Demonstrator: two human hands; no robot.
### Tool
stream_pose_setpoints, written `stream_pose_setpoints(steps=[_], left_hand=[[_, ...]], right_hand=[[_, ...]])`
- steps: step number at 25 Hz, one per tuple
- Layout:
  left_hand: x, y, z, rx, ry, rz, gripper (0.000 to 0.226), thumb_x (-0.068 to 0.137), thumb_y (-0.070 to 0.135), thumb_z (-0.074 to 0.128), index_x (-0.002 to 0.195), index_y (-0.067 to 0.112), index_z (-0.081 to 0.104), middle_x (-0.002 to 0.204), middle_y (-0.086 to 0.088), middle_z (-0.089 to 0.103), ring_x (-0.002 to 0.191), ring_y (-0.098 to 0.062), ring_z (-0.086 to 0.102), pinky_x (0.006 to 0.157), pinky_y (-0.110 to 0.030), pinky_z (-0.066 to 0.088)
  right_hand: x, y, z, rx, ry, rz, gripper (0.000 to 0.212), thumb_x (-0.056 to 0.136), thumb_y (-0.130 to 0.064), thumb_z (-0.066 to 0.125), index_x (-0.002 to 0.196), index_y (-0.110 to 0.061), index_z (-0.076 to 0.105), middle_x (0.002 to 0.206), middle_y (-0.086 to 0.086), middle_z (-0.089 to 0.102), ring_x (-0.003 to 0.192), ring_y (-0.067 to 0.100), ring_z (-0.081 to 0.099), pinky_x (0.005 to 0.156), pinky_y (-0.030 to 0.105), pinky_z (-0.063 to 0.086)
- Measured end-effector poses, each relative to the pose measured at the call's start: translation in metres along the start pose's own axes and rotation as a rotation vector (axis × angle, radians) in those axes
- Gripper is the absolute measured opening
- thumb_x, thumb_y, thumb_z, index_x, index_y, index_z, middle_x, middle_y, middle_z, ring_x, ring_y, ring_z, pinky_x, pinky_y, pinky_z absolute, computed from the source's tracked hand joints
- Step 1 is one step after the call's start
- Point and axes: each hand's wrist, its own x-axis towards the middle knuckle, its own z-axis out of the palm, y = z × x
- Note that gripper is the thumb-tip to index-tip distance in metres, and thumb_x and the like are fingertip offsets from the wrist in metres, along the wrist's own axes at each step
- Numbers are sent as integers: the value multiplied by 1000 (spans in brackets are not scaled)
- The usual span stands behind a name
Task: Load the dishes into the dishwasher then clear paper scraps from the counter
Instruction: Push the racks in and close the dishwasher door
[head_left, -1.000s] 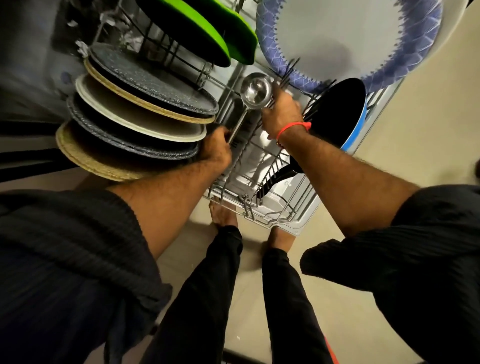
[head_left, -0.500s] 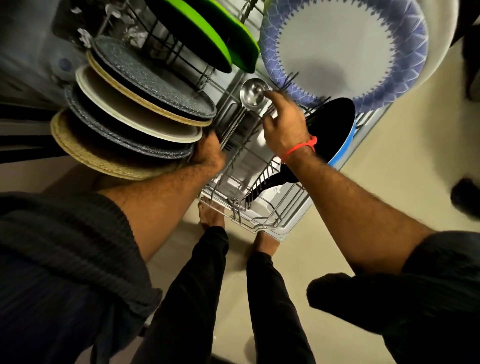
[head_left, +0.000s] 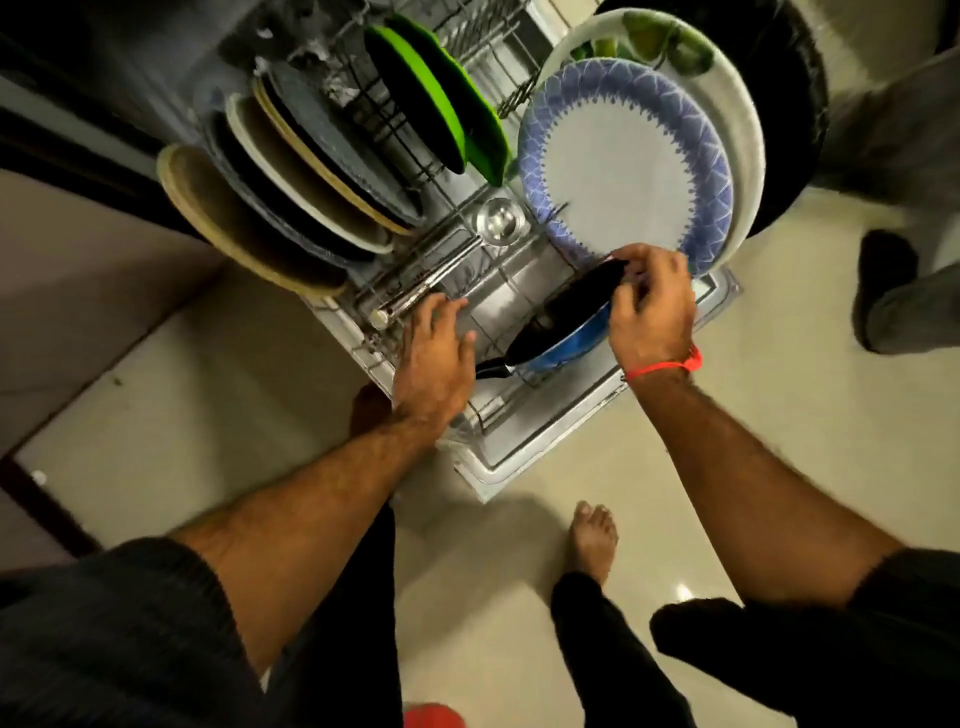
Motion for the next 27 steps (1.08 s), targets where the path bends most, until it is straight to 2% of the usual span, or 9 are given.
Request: stream_pose_setpoints(steps=[3,6,9,11,13,16,20,23,27], left_hand=[[-53,18,36,-77,201,-81,52,98,34,56,147,25,40,157,-6,27,143,-29,25,119,-52,25],[-98,28,71,-91,329,-273,79,89,51,64,154,27,25,161,-8,14,145,-32,17,113,-58,21],[-128,24,109,-134,397,-442,108,77,66,72,157,23,14,163,-11,6,148,-35,11,113,-61,19],[-131,19,119,-190,450,-549,126,67,74,76,158,21,6,165,-12,-1,151,-36,8,113,-64,20],[-124,8,119,-282,494,-586,140,60,77,78,159,17,-2,166,-11,-9,152,-36,8,112,-68,22],[-104,-10,106,-399,459,-497,149,59,65,85,158,12,-12,166,-10,-19,153,-31,6,112,-69,18],[-89,-24,104,-358,275,-399,152,58,50,92,157,14,-18,164,-12,-25,152,-34,-14,118,-63,2],[-82,-34,103,-384,269,-381,156,56,46,94,155,17,-23,157,-15,-39,148,-37,-25,116,-56,5],[-68,-50,93,-360,238,-381,159,51,61,86,153,18,-28,158,-12,-39,147,-39,-26,116,-59,11]], right_hand=[[-7,48,-27,96,-46,35,26,78,-9,53,102,-14,61,101,8,55,88,20,56,83,41,51],[-13,80,-43,233,-91,291,36,74,-32,67,107,-28,53,109,8,50,89,18,55,83,44,53],[-17,97,-44,344,-298,488,68,78,-33,77,135,-31,41,134,8,43,110,20,57,89,47,56],[-17,98,-39,445,-468,587,93,81,-30,78,152,-34,18,155,7,26,131,25,46,95,51,53],[-12,98,-28,547,-581,649,114,75,-34,83,154,-39,0,162,3,12,140,26,36,96,57,50],[-7,93,-8,646,-718,713,135,60,-41,92,151,-45,-8,162,-3,17,145,26,26,87,66,49],[-13,99,4,768,-720,776,128,65,-30,90,148,-52,-5,161,-2,18,145,28,25,84,71,47],[-11,103,11,847,-684,768,120,67,-29,90,148,-54,6,161,1,17,143,31,29,86,71,47],[-3,95,23,882,-692,720,118,69,-26,89,149,-53,7,162,2,15,139,27,38,91,67,48]])
